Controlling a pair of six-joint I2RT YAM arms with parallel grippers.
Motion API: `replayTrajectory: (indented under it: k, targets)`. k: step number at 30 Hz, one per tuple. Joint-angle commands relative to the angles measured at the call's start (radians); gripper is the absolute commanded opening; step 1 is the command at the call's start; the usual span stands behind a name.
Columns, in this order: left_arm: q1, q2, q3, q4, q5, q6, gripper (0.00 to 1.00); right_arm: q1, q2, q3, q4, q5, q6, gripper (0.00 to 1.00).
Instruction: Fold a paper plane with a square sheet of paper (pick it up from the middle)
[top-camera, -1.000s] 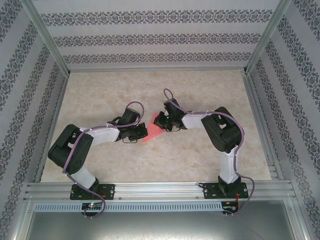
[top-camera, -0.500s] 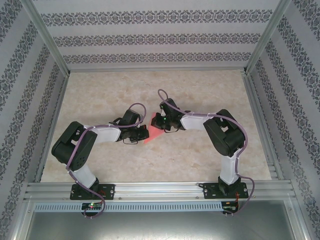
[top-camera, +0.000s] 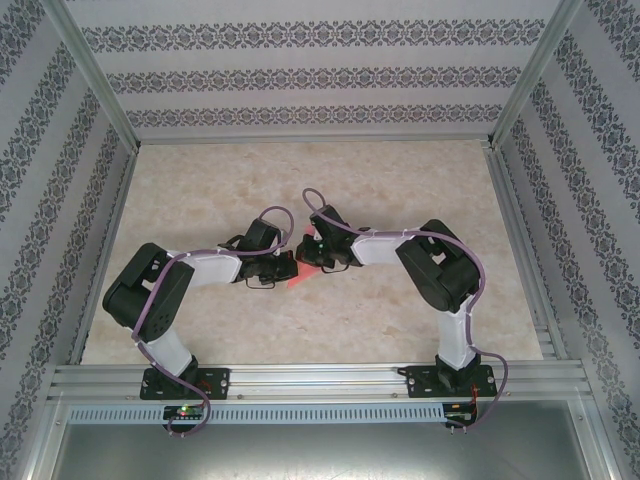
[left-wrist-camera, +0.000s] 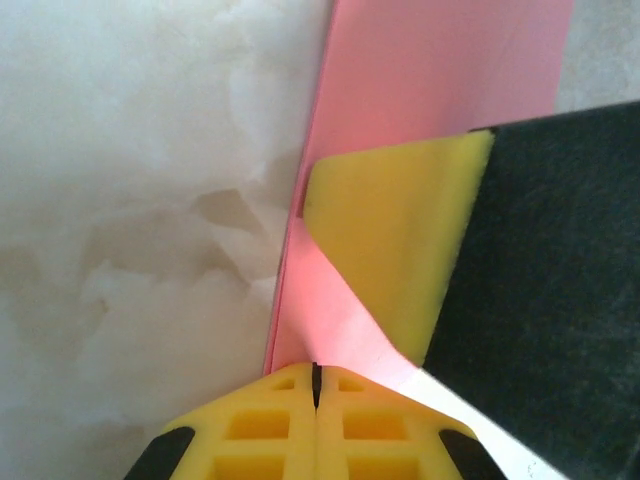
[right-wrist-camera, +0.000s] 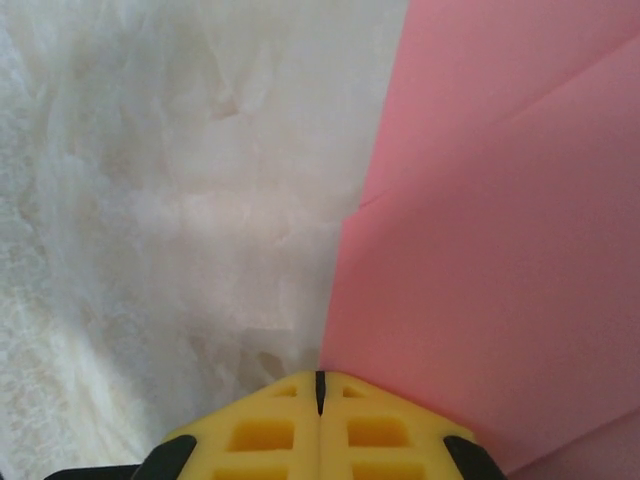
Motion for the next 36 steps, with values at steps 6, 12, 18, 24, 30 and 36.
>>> replayTrajectory:
  k: [6,12,18,24,30,36]
  targets:
    - [0.022,0.074,-0.024,-0.225,0.024,0.038,0.0,-0.172,0.025,-0.041,0.027,-0.006,-0.127,0.0]
    - [0.025,0.078,-0.053,-0.217,0.023,0.025,0.0,-0.297,0.044,-0.037,0.062,-0.067,-0.174,0.0]
    - [0.026,0.076,0.007,-0.231,0.047,0.036,0.0,-0.309,-0.058,-0.063,0.092,-0.11,-0.183,0.0]
    - [0.025,0.069,0.023,-0.238,0.041,0.035,0.0,-0.183,-0.146,-0.119,0.091,-0.057,-0.151,0.0]
    - [0.026,0.078,0.035,-0.243,0.04,0.032,0.0,-0.097,-0.118,-0.109,0.074,0.007,-0.114,0.01]
    - [0.025,0.085,0.034,-0.239,0.04,0.024,0.0,-0.138,-0.223,-0.129,-0.014,0.113,-0.15,0.05]
